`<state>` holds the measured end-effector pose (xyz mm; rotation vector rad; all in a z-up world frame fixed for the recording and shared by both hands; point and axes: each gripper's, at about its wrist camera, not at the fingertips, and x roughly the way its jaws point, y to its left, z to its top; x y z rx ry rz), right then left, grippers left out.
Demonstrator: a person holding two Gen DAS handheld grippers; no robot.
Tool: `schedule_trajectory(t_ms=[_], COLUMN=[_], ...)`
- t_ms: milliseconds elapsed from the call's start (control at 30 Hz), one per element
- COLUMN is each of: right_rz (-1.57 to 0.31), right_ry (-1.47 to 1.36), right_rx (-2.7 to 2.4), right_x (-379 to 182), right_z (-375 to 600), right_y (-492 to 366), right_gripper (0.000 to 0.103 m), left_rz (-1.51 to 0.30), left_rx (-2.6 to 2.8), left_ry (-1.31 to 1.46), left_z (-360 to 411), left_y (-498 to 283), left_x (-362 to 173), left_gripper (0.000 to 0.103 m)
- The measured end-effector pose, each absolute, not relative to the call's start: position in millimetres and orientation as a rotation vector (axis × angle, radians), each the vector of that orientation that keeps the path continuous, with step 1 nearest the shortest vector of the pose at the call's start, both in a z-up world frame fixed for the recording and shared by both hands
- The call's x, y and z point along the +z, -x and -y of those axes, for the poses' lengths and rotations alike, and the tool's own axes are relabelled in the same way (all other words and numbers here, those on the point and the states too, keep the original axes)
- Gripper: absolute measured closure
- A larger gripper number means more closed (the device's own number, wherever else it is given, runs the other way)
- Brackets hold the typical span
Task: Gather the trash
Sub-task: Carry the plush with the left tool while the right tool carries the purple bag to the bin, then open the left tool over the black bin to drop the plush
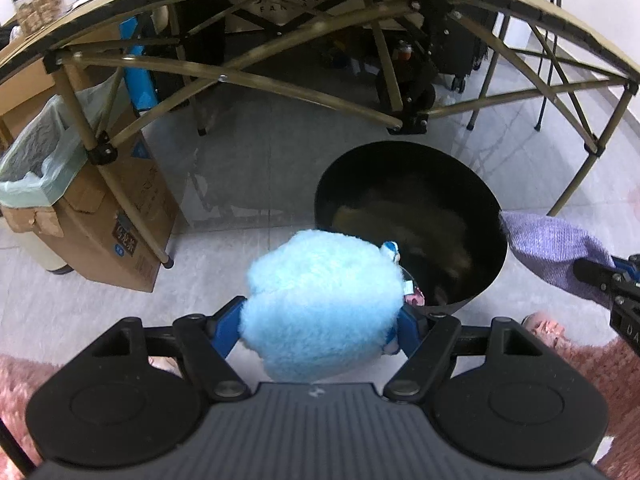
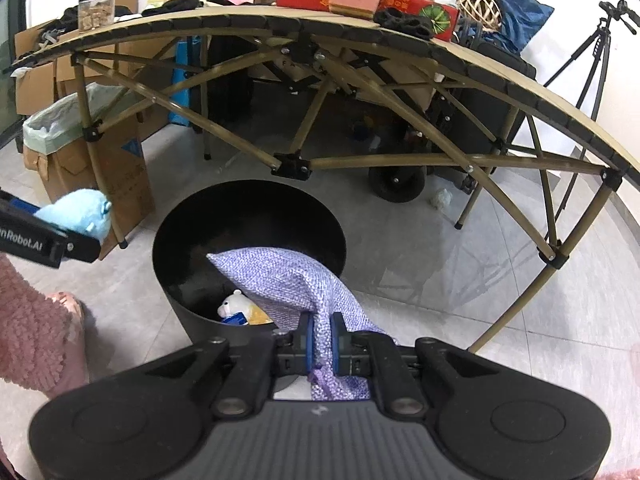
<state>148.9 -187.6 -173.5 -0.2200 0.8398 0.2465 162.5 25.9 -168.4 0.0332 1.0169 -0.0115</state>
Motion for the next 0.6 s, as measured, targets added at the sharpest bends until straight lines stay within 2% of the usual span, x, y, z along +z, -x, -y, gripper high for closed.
schedule_trajectory(t_ms=[600], right_rz=[-0.859], right_ry=[0.132], right_rx=[0.142], right_x=[-178.2], right_z=[211.9], right_y=[-180.0], right_gripper=[0.095], left_rz=[-1.091], left_rx=[-0.084], left_ry=[-0.109], left_z=[22.1], left_y=[-206.7], left_x=[-192.9], left_gripper=[0.028])
